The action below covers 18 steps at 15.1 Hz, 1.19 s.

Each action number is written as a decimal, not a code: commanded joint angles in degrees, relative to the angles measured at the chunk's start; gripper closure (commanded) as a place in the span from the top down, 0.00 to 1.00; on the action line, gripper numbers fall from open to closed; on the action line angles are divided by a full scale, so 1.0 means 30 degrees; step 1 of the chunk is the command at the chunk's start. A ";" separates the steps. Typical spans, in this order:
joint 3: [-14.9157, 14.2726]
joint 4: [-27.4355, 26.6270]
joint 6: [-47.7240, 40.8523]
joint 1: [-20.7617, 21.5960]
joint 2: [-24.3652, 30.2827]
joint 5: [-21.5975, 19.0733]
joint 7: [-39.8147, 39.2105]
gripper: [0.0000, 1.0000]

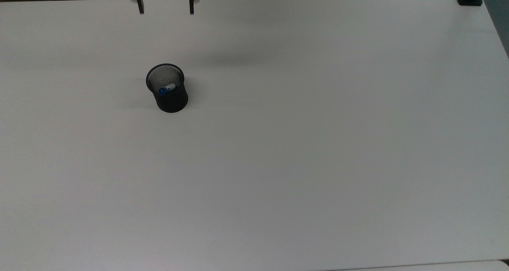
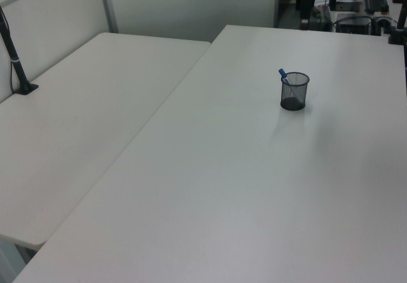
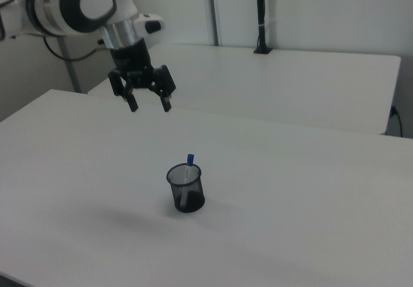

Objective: Remove the marker
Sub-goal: 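Move the gripper toward the black mesh pen cup, then lower the open gripper over the marker in the cup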

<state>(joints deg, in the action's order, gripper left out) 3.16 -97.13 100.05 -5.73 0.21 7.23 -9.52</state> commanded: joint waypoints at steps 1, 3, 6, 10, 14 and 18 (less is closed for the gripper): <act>0.0032 -0.2629 0.4170 0.0063 -0.0304 0.1422 -0.0078 1.00; 0.0032 -0.3218 0.5407 -0.0083 -0.0627 0.1632 -0.0049 1.00; 0.0061 -0.3396 0.5615 -0.0347 -0.0978 0.1486 -0.0049 0.83; 0.0061 -0.3776 0.7047 -0.0464 -0.1419 0.1223 0.0794 0.70; 0.0032 -0.5006 0.9511 -0.0698 -0.1712 0.0636 0.1768 0.73; 0.0032 -0.5213 1.0095 -0.0669 -0.2268 0.0811 0.1738 0.73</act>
<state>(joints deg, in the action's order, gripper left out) 3.10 -111.20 127.17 -7.52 -6.49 10.02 -5.15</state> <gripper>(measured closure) 0.273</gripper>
